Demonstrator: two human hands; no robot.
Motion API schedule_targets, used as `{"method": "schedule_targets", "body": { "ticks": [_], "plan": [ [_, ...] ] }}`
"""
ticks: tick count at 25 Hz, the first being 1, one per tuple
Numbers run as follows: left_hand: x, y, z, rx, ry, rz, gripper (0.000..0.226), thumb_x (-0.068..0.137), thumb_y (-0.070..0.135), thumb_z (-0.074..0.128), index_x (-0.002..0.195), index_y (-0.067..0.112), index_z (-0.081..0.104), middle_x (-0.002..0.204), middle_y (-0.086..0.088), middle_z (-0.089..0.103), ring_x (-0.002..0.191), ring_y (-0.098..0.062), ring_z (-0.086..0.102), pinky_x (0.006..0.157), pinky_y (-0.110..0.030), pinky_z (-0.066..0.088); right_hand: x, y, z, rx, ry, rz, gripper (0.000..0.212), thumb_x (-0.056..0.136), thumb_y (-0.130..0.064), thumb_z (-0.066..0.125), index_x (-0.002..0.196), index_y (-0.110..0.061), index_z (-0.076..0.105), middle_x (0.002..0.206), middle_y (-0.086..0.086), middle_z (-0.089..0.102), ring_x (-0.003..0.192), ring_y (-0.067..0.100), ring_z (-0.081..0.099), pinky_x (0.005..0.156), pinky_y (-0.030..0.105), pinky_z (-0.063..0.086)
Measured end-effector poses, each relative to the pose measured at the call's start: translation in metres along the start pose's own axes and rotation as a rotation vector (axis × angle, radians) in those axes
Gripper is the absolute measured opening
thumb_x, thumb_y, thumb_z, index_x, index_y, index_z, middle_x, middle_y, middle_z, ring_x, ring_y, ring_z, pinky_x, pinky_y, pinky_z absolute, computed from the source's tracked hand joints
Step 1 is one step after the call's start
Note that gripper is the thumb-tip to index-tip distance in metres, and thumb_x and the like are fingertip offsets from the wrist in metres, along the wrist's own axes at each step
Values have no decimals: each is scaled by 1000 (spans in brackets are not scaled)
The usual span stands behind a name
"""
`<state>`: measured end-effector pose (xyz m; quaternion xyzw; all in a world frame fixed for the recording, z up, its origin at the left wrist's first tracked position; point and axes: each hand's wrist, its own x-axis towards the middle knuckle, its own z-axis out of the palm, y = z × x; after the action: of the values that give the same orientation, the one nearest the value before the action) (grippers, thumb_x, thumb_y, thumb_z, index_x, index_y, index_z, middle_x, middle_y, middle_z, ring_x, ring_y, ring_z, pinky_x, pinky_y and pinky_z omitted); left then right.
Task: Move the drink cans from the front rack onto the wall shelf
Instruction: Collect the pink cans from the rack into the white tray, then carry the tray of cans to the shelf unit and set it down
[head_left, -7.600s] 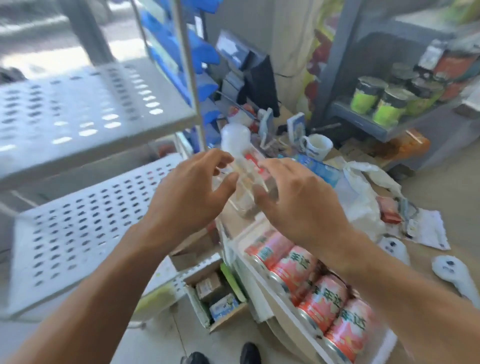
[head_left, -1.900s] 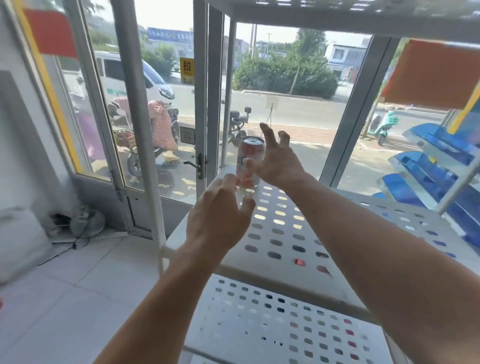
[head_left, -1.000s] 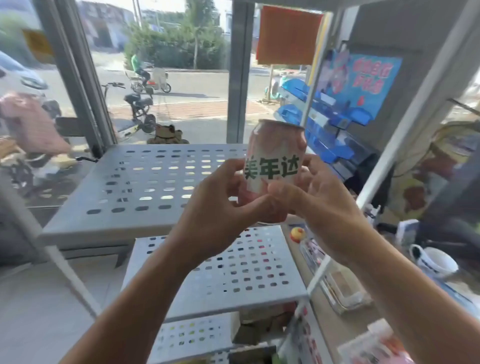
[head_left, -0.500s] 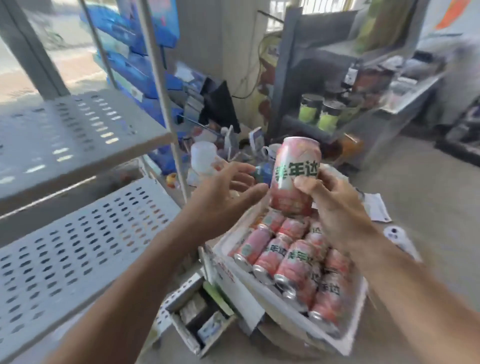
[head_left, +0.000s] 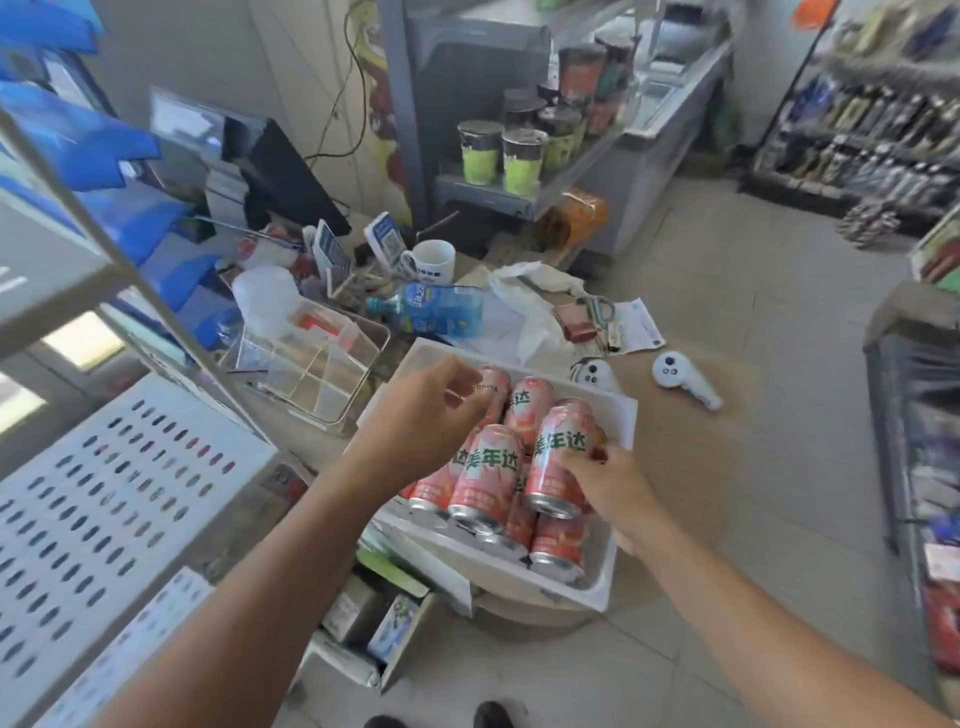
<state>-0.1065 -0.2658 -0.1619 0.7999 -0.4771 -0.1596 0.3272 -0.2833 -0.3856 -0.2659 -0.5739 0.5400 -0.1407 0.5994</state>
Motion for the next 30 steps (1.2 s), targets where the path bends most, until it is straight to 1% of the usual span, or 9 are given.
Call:
{"method": "schedule_targets", "body": {
  "ticks": [5, 9, 11, 13, 17, 20, 23, 27, 30],
  "plan": [
    [1, -3, 8, 14, -29, -20, 26, 93, 35, 59, 113, 18, 64, 99, 9, 65, 87, -6, 61, 69, -10, 40, 2, 7, 2, -198, -32, -52, 28, 77, -49, 73, 88, -25, 63, 97, -1, 70, 92, 20, 67, 89, 44, 56],
    [-1, -14, 11, 32, -48, -44, 28, 94, 39, 57, 112, 18, 63, 100, 10, 66, 87, -5, 62, 68, -15, 43, 4, 10, -7, -232, -93, -7, 51, 74, -73, 59, 98, -29, 64, 97, -7, 68, 92, 17, 66, 87, 41, 55],
    [0, -28, 10, 38, -47, -84, 27, 95, 39, 56, 112, 19, 65, 103, 9, 67, 90, -6, 62, 71, -20, 45, 6, 14, -17, -207, 0, -57, 39, 89, -61, 55, 104, -25, 61, 97, -7, 66, 88, 12, 63, 78, 34, 52],
    [4, -48, 7, 18, 4, -168, 25, 96, 35, 56, 111, 17, 66, 102, 7, 67, 90, -10, 62, 76, -27, 45, 11, 20, -29, -213, 163, -116, 35, 96, -48, 53, 112, -18, 59, 104, -1, 65, 86, 12, 60, 70, 29, 45],
    [16, -110, -1, 1, 81, -366, 27, 96, 32, 56, 114, 15, 66, 110, 1, 67, 99, -17, 62, 88, -34, 47, 29, 42, -33, -159, 297, -32, 48, 98, -46, 49, 128, -9, 54, 121, 11, 60, 105, 27, 59, 87, 39, 49],
    [30, -148, -6, -51, 83, -478, 33, 98, 30, 51, 124, 13, 61, 125, -4, 62, 109, -21, 57, 94, -33, 41, 39, 47, -25, -97, 335, 38, 49, 100, -47, 45, 123, -6, 56, 112, 12, 62, 96, 27, 59, 75, 36, 46],
    [54, -171, -1, -70, 44, -522, 37, 100, 28, 48, 132, 10, 56, 133, -9, 58, 119, -27, 53, 96, -34, 37, 48, 46, -15, -64, 390, 90, 46, 102, -45, 41, 118, -5, 58, 107, 12, 62, 96, 28, 56, 78, 35, 41],
    [74, -183, 23, 12, -150, -442, 36, 102, 28, 42, 130, 11, 56, 123, -10, 60, 99, -22, 54, 84, -32, 39, 52, 53, -5, -126, 502, 129, 43, 103, -37, 40, 104, 1, 59, 101, 20, 63, 94, 34, 58, 72, 34, 35],
    [85, -190, 32, -75, -115, -431, 38, 101, 33, 42, 129, 11, 55, 115, -6, 62, 98, -22, 56, 85, -35, 43, 50, 49, -3, -157, 539, 145, 35, 102, -32, 42, 100, -1, 56, 94, 14, 59, 82, 27, 52, 68, 33, 33]
  ]
}}
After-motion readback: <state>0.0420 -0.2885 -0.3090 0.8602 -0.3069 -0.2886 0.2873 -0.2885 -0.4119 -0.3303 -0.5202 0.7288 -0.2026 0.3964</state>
